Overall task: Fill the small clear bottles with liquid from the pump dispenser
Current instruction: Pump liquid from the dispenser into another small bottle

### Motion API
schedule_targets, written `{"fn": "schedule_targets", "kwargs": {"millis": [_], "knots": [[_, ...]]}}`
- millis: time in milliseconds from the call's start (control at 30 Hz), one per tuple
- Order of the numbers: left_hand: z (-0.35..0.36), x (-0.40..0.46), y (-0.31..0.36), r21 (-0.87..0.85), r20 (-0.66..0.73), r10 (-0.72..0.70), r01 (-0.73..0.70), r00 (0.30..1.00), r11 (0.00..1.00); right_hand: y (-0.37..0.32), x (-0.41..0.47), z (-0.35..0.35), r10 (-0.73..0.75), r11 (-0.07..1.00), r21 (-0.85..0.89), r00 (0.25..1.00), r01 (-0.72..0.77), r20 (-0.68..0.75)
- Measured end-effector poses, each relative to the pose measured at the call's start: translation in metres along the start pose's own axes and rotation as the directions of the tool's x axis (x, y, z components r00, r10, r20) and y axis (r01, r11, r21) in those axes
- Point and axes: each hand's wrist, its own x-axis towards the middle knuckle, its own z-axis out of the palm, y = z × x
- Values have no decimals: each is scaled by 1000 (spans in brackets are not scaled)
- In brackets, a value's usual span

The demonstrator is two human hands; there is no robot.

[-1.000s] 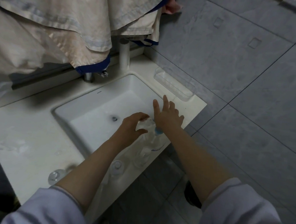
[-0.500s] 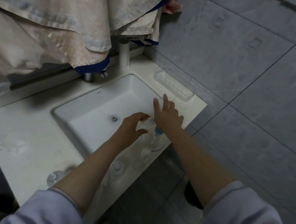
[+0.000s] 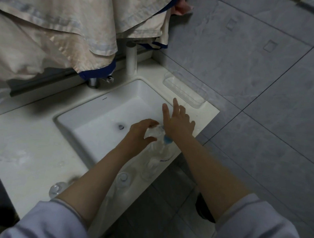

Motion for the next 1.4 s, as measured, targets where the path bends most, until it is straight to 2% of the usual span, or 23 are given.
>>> {"fn": "schedule_targets", "kwargs": {"millis": [233,367,500,833,967,1300,1400], "knots": [[4,-1,-6,10,-19,28,-28,999,1000,2,-7,7,43,999,-12,999,-42,34],[3,-1,-7,1,-19,41,-41,999,999,2,-2,4,49,999,-22,994,-47,100],[2,2,-5,19,-33,34,-33,999,999,-1,1,-2,22,1000,17,999,-23,38],[3,-1,-6,34,-20,32,-32,999,999,1,-4,7,46,999,-21,998,-45,43],[0,0,0,62,20,8,-9,1000,998,-1,0,3,26,1000,18,999,-26,-25],[-1,-5,1,8,22,16,-16,1000,1000,1,-5,8,72,997,0,996,-72,61],[1,-5,4,-77,40,-34,37,999,996,-1,-3,3,35,999,18,999,-35,13]]}}
